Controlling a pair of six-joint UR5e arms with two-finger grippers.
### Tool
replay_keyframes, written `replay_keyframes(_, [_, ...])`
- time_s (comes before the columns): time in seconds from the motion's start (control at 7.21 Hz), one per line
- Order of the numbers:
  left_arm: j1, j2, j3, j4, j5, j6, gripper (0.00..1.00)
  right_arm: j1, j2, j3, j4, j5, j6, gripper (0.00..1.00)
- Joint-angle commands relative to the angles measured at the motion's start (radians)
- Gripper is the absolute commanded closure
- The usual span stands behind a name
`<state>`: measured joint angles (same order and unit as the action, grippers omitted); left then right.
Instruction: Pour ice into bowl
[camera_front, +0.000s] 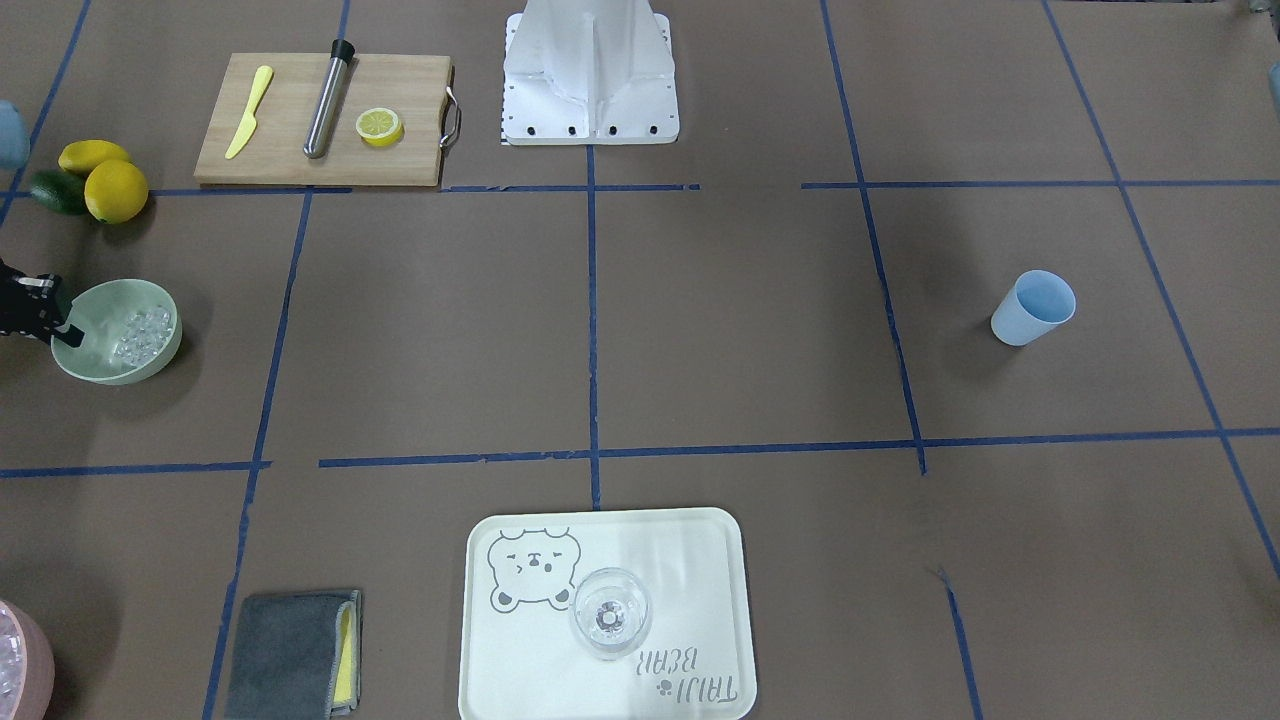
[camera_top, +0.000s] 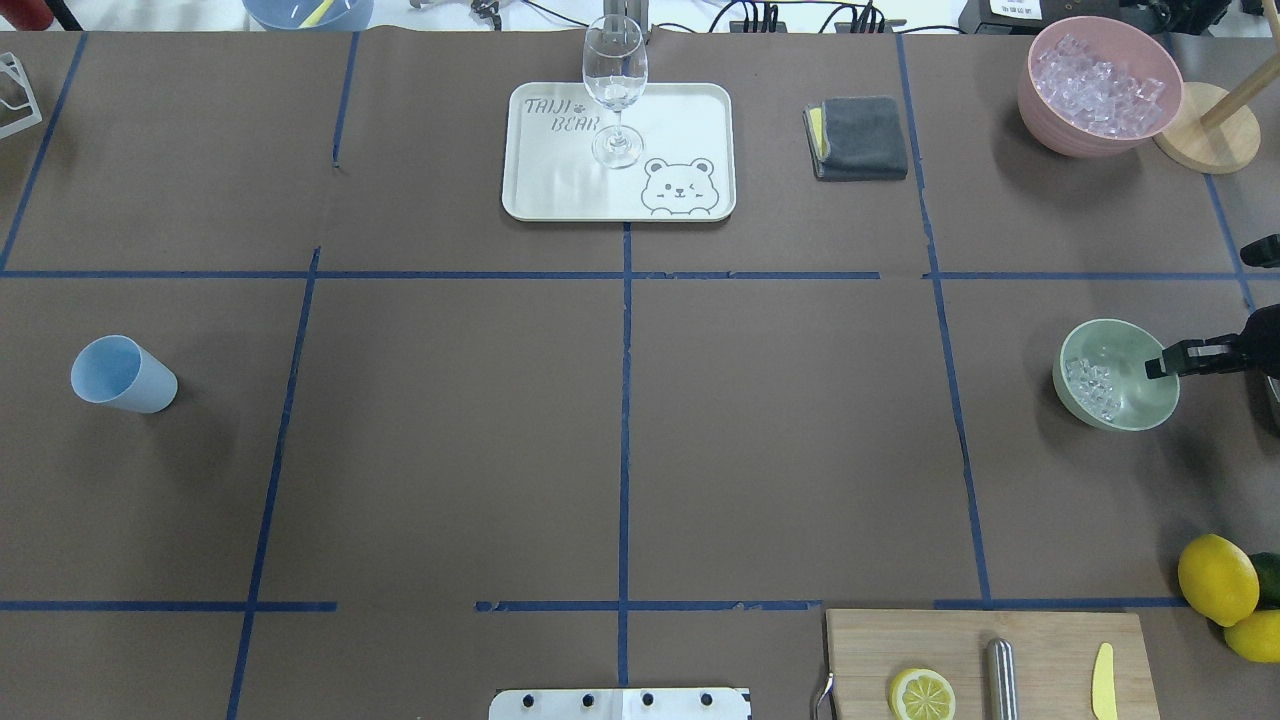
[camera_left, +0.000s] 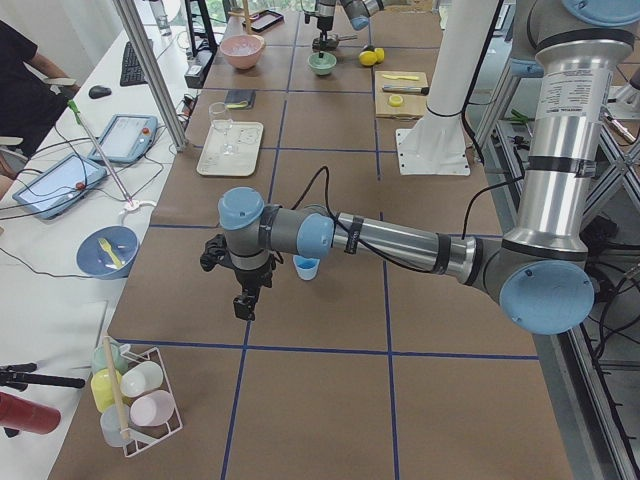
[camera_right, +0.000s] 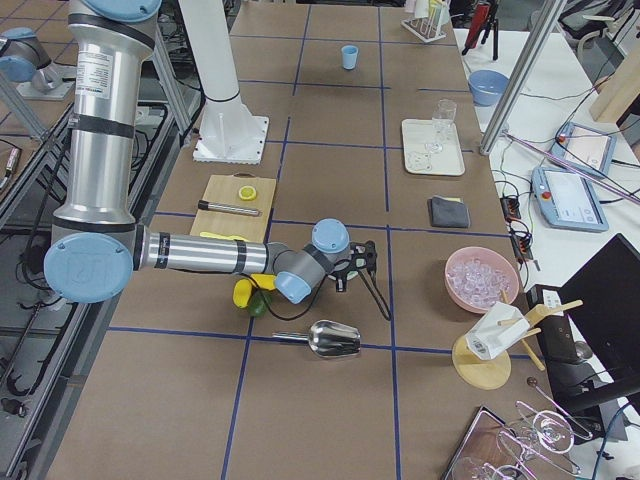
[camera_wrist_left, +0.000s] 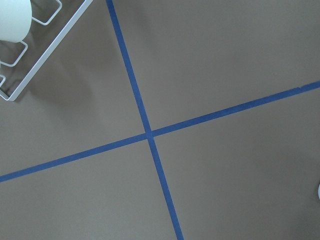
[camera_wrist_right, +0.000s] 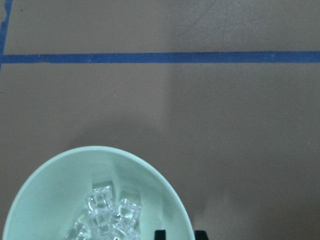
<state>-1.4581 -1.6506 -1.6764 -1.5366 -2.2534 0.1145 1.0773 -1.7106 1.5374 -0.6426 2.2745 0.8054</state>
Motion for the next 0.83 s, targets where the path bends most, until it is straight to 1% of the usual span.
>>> replay_keyframes(0.0, [0.001,0.0,0.0,-0.002,0.0,0.001,0.0,0.064,0.0,0.006,-0.043,0.022,-0.011,0.0])
replay_keyframes(0.14, [0.001,-0.002,0.0,-0.002,0.0,0.001,0.0,0.079,0.006,0.006,-0.061,0.045,-0.014,0.0])
replay_keyframes(0.28, [-0.001,-0.002,0.0,-0.003,0.0,0.001,0.0,0.108,0.008,0.007,-0.107,0.045,-0.084,0.0])
replay_keyframes(0.42, [-0.001,-0.002,0.0,-0.003,0.0,0.001,0.0,0.168,0.008,0.021,-0.206,0.046,-0.242,0.0])
replay_keyframes(0.69, [-0.001,-0.002,0.0,-0.003,0.0,0.001,0.0,0.315,0.011,0.075,-0.479,0.055,-0.575,0.0])
